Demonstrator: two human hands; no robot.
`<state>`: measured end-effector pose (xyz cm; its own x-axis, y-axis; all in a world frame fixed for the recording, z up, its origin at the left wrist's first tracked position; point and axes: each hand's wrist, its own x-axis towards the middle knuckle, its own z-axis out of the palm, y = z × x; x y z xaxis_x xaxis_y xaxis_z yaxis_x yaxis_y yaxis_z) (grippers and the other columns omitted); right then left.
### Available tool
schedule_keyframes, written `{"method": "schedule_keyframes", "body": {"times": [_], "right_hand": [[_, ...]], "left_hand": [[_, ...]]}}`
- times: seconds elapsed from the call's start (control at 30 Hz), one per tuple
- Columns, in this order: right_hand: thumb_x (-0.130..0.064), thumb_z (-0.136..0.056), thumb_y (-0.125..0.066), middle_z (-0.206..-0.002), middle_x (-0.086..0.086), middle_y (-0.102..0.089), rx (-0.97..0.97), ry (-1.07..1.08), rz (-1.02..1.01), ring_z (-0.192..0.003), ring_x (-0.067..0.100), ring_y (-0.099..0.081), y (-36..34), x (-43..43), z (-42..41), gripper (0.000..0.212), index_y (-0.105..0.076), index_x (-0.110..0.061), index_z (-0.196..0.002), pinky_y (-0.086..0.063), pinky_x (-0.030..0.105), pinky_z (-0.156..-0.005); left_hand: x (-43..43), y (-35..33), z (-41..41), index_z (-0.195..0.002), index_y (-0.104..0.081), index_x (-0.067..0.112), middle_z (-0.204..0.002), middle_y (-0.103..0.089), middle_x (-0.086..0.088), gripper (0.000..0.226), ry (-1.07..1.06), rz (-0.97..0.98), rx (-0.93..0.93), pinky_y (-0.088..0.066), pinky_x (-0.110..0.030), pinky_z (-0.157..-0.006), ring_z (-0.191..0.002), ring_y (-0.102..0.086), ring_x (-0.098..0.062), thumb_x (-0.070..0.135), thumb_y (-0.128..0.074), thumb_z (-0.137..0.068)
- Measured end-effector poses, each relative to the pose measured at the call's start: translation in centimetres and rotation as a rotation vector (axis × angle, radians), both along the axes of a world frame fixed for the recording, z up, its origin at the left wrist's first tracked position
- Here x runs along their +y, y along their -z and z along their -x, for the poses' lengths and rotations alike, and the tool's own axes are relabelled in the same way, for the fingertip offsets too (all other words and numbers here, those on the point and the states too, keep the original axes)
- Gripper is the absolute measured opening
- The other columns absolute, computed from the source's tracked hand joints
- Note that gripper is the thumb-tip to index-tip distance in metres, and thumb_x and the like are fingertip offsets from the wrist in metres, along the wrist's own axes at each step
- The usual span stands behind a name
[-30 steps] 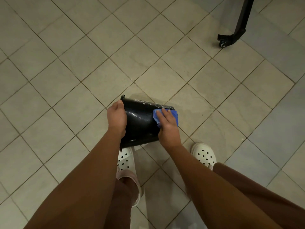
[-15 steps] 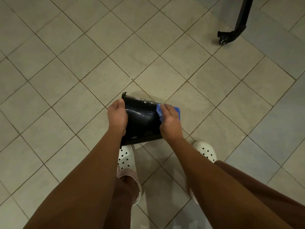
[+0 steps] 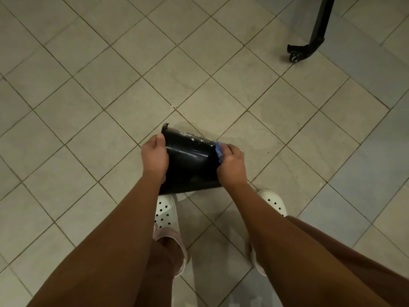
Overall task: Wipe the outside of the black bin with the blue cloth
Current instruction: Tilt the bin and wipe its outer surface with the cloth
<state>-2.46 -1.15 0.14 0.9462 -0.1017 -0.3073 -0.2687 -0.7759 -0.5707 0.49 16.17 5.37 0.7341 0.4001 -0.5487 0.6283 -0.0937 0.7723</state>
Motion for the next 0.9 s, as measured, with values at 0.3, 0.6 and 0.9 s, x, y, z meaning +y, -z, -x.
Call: {"method": "schedule_keyframes", "body": {"times": [0.3, 0.6, 0.9], "right_hand": [[-0.004, -0.08, -0.059, -0.132, 0.015, -0.039, -0.002, -0.051, 0.165, -0.12, 0.028, -0.034, -1.4, 2.7, 1.0, 0.056, -0.039, -0.006, -0.133, -0.036, 0.038, -0.103], [-0.004, -0.082, -0.056, -0.127, 0.018, -0.037, 0.264, 0.084, 0.17, -0.112, 0.027, -0.037, -1.8, 0.8, -0.5, 0.057, -0.035, -0.004, -0.134, -0.041, 0.033, -0.094], [-0.003, -0.085, -0.051, -0.138, 0.012, -0.035, 0.19, -0.005, 0.033, -0.122, 0.03, -0.036, -0.9, -0.6, -1.5, 0.057, -0.036, -0.012, -0.139, -0.036, 0.033, -0.1]], "left_hand": [[0.0, 0.2, -0.1, -0.085, -0.059, 0.015, -0.081, -0.055, -0.004, 0.032, 0.019, -0.039, -0.031, -0.045, -0.04, -0.092, -0.084, -0.055, -0.019, 0.031, -0.038, -0.103], [0.0, 0.5, -0.2, -0.087, -0.058, 0.01, -0.081, -0.055, -0.006, 0.034, 0.018, -0.054, -0.056, -0.045, -0.034, -0.084, -0.083, -0.055, -0.018, 0.031, -0.037, -0.104], [0.3, 0.2, 0.1, -0.091, -0.06, 0.01, -0.087, -0.057, -0.006, 0.031, -0.032, -0.015, -0.05, -0.045, -0.038, -0.089, -0.088, -0.055, -0.02, 0.031, -0.039, -0.102]]}}
